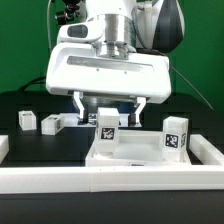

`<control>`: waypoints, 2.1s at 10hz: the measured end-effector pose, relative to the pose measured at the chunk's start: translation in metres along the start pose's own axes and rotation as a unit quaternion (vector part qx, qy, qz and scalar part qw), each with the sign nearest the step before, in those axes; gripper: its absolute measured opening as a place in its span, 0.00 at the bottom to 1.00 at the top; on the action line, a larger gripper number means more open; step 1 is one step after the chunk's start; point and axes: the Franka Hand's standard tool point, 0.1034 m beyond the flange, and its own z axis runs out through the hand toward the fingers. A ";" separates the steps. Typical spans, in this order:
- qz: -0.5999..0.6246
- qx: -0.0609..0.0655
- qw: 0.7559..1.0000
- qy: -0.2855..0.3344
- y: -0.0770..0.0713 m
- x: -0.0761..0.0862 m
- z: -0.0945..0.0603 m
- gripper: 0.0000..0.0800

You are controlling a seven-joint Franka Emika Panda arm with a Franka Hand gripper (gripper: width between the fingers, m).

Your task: Assemble square table

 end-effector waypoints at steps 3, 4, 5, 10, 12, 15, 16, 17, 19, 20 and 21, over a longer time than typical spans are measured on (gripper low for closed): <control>0.003 0.006 1.000 -0.010 0.005 0.010 -0.012 0.81; 0.005 0.009 1.000 -0.014 0.006 0.014 -0.016 0.81; 0.005 0.013 1.000 -0.022 0.004 0.012 -0.015 0.81; 0.012 0.058 0.991 -0.123 -0.007 0.013 -0.001 0.81; 0.015 0.082 0.979 -0.184 -0.012 0.011 0.001 0.81; 0.014 0.093 0.971 -0.220 -0.012 0.016 0.001 0.81; 0.015 0.093 0.971 -0.221 -0.012 0.015 0.001 0.81; 0.015 0.092 0.971 -0.222 -0.009 0.014 0.001 0.81; 0.016 0.077 0.971 -0.226 0.007 0.013 0.001 0.81; 0.017 0.075 0.972 -0.222 0.006 0.013 0.001 0.81; 0.017 0.073 0.973 -0.218 0.004 0.011 0.001 0.81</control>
Offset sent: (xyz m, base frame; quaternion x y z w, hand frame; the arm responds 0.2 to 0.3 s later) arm 0.0033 -0.0109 0.0265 -0.0013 -0.0330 -0.0211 0.9992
